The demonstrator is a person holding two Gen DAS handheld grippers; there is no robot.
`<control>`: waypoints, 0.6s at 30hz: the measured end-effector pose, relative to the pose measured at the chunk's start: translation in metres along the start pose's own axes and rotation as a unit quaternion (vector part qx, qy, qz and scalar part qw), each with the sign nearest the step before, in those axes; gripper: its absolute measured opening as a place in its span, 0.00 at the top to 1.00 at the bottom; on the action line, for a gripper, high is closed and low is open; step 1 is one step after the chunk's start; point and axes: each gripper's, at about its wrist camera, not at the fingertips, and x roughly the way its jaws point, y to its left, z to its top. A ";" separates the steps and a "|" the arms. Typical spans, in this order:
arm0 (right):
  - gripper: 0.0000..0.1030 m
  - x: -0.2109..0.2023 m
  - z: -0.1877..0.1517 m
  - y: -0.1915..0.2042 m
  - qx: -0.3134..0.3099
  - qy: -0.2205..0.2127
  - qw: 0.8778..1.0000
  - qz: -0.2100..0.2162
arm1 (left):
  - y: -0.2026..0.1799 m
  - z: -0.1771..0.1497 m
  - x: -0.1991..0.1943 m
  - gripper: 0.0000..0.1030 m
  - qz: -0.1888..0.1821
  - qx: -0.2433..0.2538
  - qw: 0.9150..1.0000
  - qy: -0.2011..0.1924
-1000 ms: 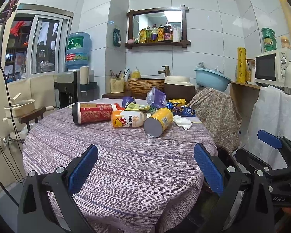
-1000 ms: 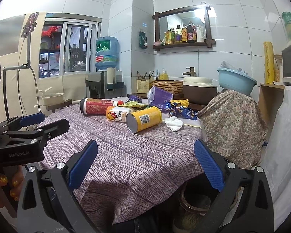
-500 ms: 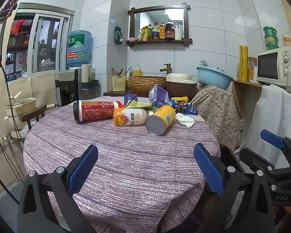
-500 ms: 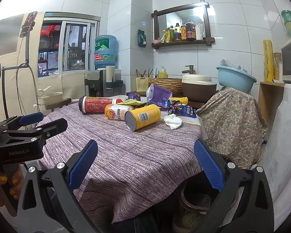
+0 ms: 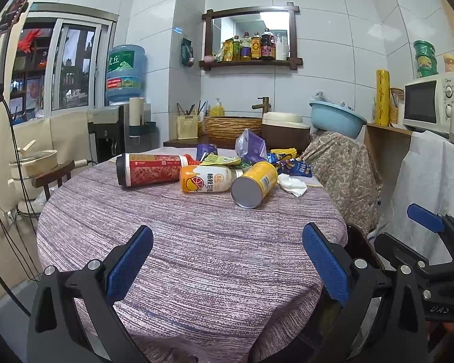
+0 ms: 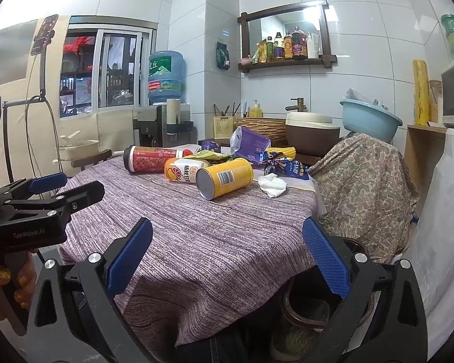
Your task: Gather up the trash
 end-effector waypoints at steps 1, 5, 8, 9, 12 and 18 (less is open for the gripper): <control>0.05 0.002 0.000 0.000 0.000 0.001 1.000 0.000 | 0.000 0.000 0.001 0.05 0.000 0.000 1.000 0.001; 0.05 0.007 -0.001 0.000 0.001 0.006 1.000 0.002 | 0.002 -0.002 0.005 0.05 0.003 0.001 1.000 0.005; 0.05 0.013 -0.001 0.001 -0.004 0.015 1.000 0.009 | 0.004 -0.003 0.010 0.05 0.002 0.001 1.000 0.011; 0.05 0.015 -0.001 0.002 -0.006 0.018 1.000 0.007 | 0.004 -0.003 0.012 0.05 0.003 0.001 1.000 0.013; 0.05 0.028 -0.002 0.004 -0.017 0.035 0.999 0.015 | 0.007 -0.004 0.020 0.05 0.009 0.004 1.000 0.022; 0.05 0.054 0.005 0.006 -0.034 0.055 0.997 0.031 | 0.018 -0.001 0.044 0.05 -0.001 0.014 0.998 0.055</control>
